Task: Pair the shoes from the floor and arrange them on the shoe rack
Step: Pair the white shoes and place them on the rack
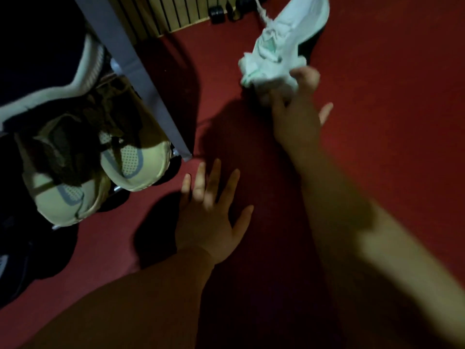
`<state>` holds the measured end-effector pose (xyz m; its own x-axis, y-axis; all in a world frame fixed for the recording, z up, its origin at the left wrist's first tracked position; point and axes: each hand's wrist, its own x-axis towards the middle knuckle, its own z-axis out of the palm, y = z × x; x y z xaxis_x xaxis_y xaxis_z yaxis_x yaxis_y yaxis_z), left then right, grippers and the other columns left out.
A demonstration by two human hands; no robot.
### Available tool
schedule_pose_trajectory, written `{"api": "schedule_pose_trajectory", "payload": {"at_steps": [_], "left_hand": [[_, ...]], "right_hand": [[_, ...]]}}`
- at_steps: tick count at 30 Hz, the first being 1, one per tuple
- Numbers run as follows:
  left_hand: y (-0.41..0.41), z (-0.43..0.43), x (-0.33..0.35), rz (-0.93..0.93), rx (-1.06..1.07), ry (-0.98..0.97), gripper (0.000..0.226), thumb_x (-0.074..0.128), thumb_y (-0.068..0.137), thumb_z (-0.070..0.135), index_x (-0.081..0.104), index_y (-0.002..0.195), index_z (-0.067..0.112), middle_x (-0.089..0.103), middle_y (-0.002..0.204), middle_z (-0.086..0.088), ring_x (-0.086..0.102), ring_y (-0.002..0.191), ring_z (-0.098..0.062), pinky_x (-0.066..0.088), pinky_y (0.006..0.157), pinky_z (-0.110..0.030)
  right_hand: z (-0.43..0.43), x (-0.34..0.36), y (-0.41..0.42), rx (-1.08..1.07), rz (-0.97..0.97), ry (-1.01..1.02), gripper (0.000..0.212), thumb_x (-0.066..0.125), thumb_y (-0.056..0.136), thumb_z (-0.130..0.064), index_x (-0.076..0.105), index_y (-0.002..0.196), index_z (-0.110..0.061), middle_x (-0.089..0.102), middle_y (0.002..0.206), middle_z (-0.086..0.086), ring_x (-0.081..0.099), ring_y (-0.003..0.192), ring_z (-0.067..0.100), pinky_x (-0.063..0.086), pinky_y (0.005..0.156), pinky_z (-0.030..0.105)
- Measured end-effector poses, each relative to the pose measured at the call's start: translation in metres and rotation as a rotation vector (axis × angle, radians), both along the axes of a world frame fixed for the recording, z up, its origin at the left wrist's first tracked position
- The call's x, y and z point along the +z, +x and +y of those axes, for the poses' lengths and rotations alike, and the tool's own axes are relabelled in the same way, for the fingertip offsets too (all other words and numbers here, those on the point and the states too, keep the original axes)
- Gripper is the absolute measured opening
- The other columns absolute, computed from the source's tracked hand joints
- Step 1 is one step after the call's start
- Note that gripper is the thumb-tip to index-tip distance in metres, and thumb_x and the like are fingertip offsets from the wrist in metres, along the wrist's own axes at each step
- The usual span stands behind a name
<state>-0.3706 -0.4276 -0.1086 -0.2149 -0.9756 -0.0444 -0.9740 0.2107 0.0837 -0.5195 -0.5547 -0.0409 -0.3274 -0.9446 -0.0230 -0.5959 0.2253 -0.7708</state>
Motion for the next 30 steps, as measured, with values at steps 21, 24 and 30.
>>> {"api": "schedule_pose_trajectory", "payload": {"at_steps": [21,24,30], "left_hand": [[0.000,0.000,-0.001,0.106,-0.014,-0.105,0.063,0.034,0.088,0.058,0.045,0.140,0.023,0.033,0.150,-0.011,0.025,0.141,-0.032,0.020,0.113,-0.052],[0.001,0.000,-0.003,0.107,-0.019,-0.136,0.063,0.035,0.089,0.057,0.047,0.139,0.021,0.036,0.149,-0.013,0.028,0.140,-0.033,0.021,0.112,-0.052],[-0.001,-0.003,0.003,0.021,0.001,-0.004,0.073,0.024,0.086,0.062,0.032,0.146,0.022,0.026,0.154,-0.009,0.018,0.143,-0.031,0.012,0.115,-0.048]], "right_hand": [[0.036,-0.006,-0.028,0.083,0.518,0.430,0.082,0.054,0.087,-0.033,0.004,0.151,-0.021,0.003,0.154,0.021,0.022,0.133,0.041,0.020,0.108,0.048],[0.092,-0.006,-0.024,0.187,0.601,0.432,0.082,0.049,0.090,-0.050,0.000,0.151,-0.024,-0.003,0.156,0.019,0.017,0.136,0.041,0.022,0.108,0.048],[0.132,-0.018,-0.011,0.078,0.629,0.430,0.067,0.031,0.094,-0.056,0.011,0.150,-0.027,0.000,0.157,0.016,0.017,0.138,0.037,0.019,0.108,0.049]]}}
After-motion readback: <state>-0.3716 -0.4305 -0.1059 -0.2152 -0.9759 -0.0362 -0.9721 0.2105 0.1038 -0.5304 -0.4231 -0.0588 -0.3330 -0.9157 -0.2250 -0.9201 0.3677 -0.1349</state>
